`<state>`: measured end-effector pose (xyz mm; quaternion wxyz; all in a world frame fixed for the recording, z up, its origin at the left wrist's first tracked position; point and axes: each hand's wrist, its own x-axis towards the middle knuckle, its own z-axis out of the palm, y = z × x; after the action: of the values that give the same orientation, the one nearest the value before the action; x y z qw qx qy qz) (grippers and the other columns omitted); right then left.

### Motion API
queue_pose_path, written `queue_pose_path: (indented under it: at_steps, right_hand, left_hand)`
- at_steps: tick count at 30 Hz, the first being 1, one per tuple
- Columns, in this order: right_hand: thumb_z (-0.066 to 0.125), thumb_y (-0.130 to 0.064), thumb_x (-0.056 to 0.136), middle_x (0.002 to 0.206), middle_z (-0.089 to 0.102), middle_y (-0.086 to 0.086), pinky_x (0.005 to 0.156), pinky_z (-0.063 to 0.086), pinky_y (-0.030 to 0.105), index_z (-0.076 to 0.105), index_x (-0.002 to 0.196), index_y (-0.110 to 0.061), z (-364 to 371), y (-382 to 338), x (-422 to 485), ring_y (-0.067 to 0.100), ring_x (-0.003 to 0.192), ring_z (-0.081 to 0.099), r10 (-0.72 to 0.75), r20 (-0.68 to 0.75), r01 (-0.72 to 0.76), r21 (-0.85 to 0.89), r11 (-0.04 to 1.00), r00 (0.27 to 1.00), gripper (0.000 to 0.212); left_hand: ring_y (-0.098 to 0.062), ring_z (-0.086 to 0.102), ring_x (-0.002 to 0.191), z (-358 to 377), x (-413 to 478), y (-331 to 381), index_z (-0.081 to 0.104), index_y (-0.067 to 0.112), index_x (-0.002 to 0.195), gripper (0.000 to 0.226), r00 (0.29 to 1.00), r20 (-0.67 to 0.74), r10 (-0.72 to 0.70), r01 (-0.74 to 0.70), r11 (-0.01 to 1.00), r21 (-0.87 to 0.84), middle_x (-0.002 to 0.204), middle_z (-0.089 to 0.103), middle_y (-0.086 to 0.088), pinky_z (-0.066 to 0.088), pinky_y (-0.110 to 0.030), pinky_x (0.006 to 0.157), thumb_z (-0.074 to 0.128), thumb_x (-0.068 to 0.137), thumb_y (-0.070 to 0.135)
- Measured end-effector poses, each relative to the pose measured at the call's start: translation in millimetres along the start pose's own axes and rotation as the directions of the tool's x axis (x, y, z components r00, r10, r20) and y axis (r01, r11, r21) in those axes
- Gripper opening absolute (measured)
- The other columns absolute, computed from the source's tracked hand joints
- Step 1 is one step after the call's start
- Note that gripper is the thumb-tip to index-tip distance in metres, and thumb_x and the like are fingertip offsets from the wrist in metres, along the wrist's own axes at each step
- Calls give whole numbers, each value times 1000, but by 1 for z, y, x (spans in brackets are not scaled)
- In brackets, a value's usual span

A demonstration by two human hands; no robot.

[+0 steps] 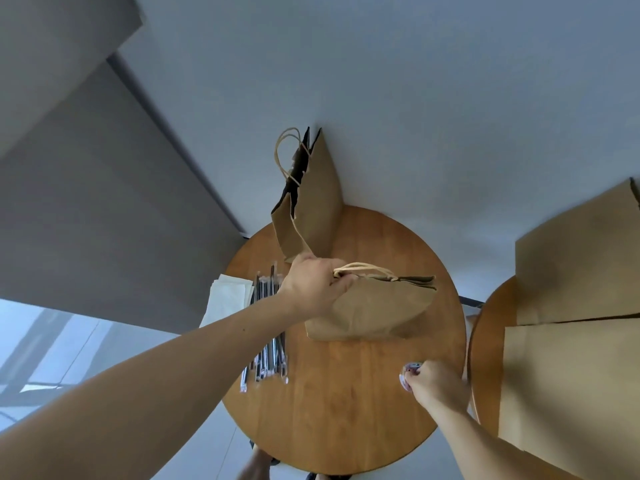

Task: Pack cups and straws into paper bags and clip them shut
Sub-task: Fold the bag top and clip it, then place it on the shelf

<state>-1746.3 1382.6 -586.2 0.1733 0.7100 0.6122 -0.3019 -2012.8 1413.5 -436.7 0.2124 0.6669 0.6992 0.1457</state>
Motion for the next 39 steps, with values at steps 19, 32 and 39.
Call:
queue_pose_path:
  at_steps: [19, 32, 39]
  right_hand:
    - [62, -21, 95, 99, 67, -8, 77, 58, 29, 70, 100, -30, -40, 3, -46, 13, 93, 67, -205, -298, 326, 446, 833, 932, 13]
    - [75, -13, 84, 86, 69, -16, 62, 51, 15, 72, 82, -12, -137, -113, -83, 6, 73, 64, -512, -539, 730, 342, 592, 669, 4]
    - [72, -9, 88, 90, 76, 4, 72, 58, 31, 76, 103, -5, -150, -126, -70, 15, 75, 71, -547, -608, 787, 229, 573, 575, 16]
  left_hand:
    - [-16, 52, 77, -10, 2, 18, 47, 34, 65, 35, 992, 77, -105, 102, 994, 41, 75, 57, 8, 32, -30, 77, 51, 99, 42]
    - [-13, 59, 82, -5, 3, 12, 68, 25, 93, 19, 996, 64, -56, 56, 998, 1, 85, 64, 11, 34, -31, 90, 54, 99, 36]
    - [-14, 62, 86, 1, -3, 6, 64, 20, 99, 10, 1000, 5, 6, -6, 999, -32, 86, 67, 9, 28, -31, 101, 59, 91, 25]
